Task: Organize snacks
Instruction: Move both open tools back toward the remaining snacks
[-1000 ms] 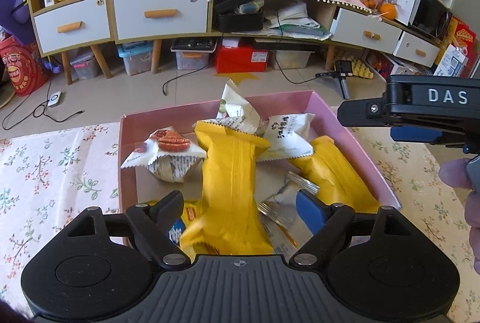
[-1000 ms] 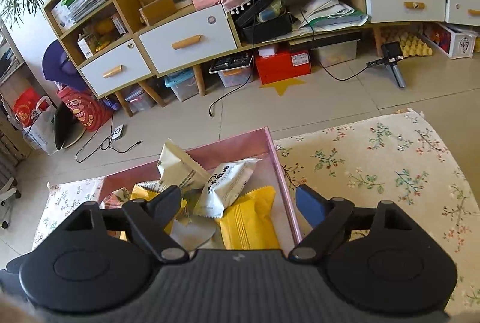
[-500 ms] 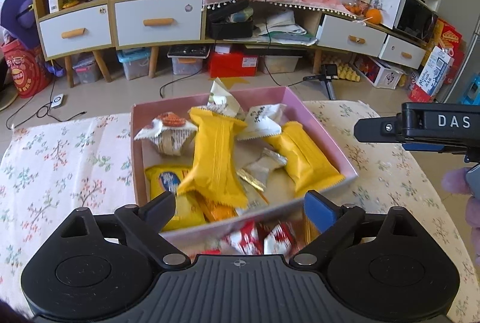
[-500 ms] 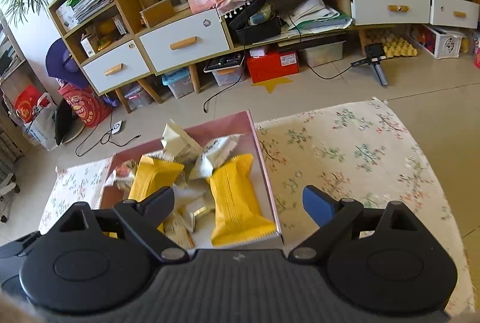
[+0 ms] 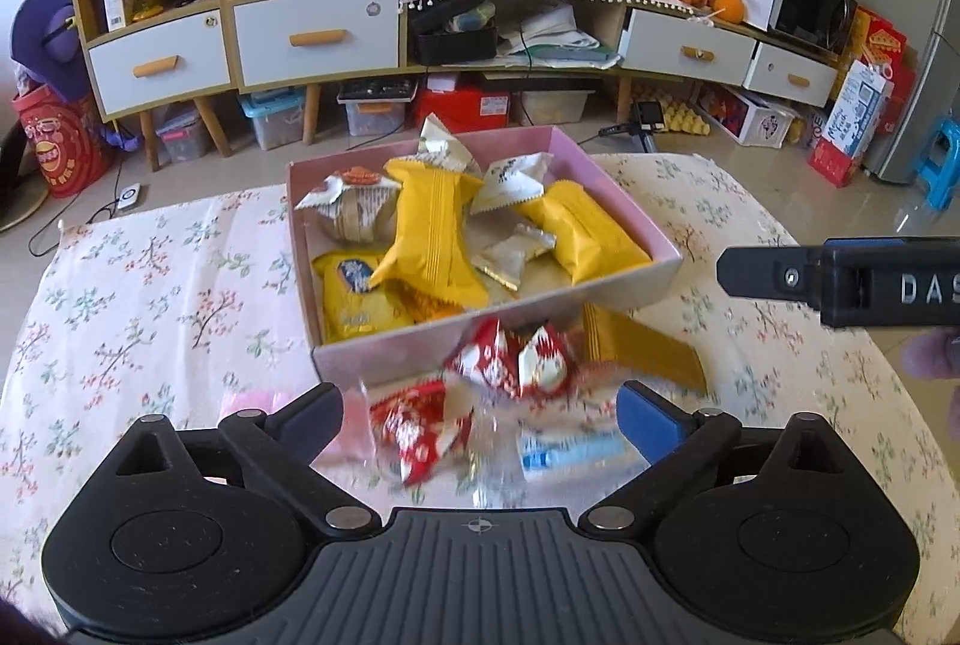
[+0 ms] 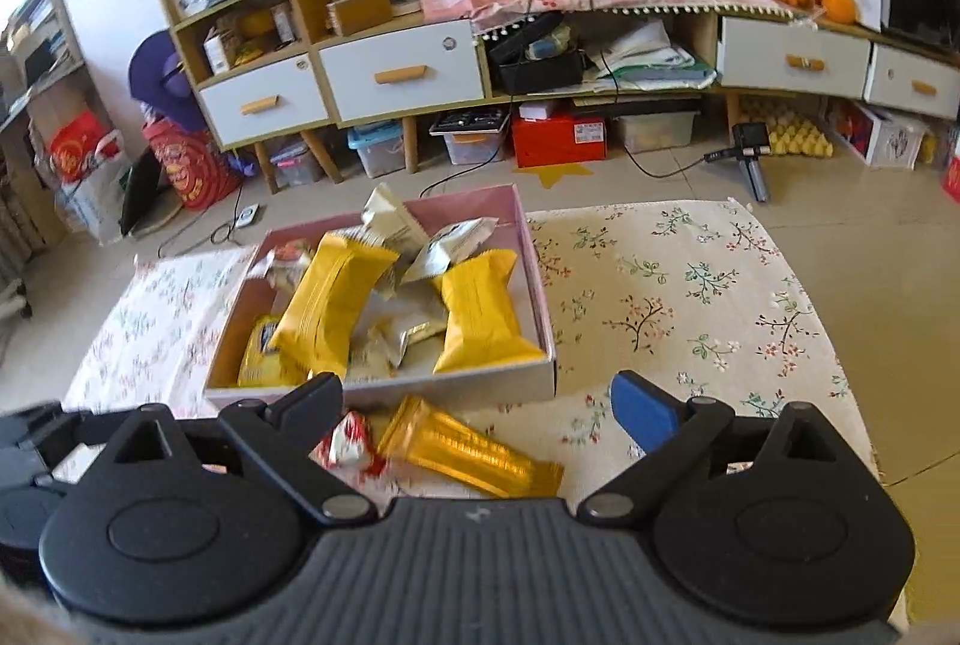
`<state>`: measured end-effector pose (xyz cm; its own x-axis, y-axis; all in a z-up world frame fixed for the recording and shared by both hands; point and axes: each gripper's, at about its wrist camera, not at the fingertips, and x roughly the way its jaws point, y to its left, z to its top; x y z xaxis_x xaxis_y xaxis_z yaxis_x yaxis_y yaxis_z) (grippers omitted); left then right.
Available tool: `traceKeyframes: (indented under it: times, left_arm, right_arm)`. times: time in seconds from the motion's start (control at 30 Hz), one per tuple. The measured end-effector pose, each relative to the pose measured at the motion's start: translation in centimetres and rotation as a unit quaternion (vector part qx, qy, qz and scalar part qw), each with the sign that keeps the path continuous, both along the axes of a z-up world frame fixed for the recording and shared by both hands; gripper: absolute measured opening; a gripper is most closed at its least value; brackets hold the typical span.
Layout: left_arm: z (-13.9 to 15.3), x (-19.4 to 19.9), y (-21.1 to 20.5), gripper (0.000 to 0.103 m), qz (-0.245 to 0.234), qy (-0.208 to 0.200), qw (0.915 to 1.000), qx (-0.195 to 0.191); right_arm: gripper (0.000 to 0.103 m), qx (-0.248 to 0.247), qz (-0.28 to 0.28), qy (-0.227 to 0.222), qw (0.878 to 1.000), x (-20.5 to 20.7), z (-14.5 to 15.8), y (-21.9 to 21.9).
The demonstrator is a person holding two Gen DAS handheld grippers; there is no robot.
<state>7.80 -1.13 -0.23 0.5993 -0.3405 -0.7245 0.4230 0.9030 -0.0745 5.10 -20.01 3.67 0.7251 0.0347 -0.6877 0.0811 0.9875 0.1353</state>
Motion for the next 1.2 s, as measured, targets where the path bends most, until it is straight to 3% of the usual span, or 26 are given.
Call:
traceKeyframes:
  times: [0.43, 0.7, 0.97, 1.2]
  left_arm:
    - [-1.0, -2.4, 2.7, 0.101, -0.006, -0.033, 0.9991, 0.027]
    - [-2.3, -3.5, 3.5, 0.101, -0.029, -0.048, 0.9975, 0.043]
    - [-4.3, -3.5, 5.5, 0.101, -0.035, -0.064, 0.9969, 0.028]
    - [-5.9, -2.1, 6.1, 0.101, -0.051, -0.070, 0.9959, 0.027]
  right_arm:
    - [0.103, -0.003, 0.016, -0.015, 1.000, -3.1, -1.9, 1.4]
    - [0.103, -0.043, 0.047, -0.034, 0.997, -4.4, -3.0, 2.3]
    - [0.103, -0.063, 0.101, -0.061, 0.991, -5.3, -4.3, 3.5]
    - [0.103, -0.071, 0.135, -0.058, 0.987, -5.1, -5.5, 4.7]
